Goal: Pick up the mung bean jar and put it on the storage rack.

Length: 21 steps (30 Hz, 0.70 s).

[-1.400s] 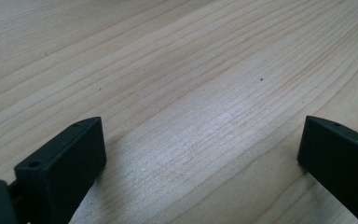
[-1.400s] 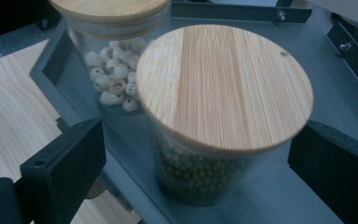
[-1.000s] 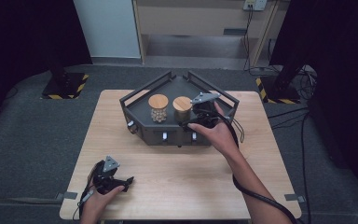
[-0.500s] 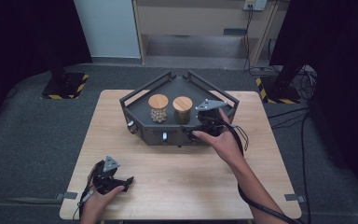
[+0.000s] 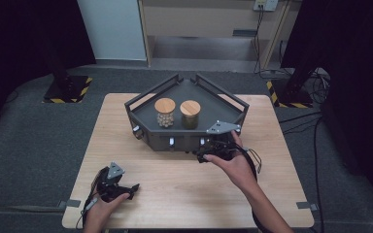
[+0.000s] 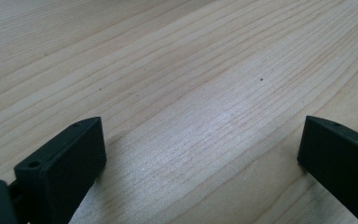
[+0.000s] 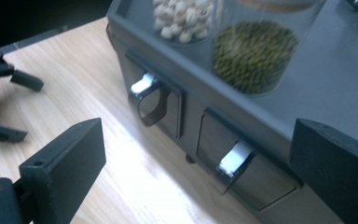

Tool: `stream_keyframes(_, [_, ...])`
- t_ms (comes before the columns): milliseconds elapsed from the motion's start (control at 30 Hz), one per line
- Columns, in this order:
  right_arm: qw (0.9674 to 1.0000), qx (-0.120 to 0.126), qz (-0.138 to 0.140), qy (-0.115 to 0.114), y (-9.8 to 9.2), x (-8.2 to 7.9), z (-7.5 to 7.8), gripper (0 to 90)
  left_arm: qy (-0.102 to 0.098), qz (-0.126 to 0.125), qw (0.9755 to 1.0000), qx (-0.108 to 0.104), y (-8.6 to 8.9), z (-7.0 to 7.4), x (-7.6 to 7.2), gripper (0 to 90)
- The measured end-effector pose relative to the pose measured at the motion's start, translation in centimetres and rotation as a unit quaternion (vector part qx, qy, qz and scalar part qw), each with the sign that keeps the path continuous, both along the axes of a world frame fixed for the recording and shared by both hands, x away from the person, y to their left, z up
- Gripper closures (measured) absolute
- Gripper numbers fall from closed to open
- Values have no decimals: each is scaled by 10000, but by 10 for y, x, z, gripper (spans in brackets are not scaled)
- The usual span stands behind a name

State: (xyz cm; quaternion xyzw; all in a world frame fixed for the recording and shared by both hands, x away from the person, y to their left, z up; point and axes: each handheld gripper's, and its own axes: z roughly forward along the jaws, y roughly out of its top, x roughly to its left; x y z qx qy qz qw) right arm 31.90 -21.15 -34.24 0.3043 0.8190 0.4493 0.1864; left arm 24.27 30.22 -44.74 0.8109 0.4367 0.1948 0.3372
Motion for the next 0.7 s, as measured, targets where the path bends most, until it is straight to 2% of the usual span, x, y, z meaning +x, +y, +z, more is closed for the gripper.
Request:
stream_keyframes(433, [9998,-98,192,40,3,-22,-28,43,0,0,10000,1,0,0,0,0])
stream_keyframes(700, [9997,-9,238,85,1,-30,-46,41,1,0,10000,0,0,0,0,0])
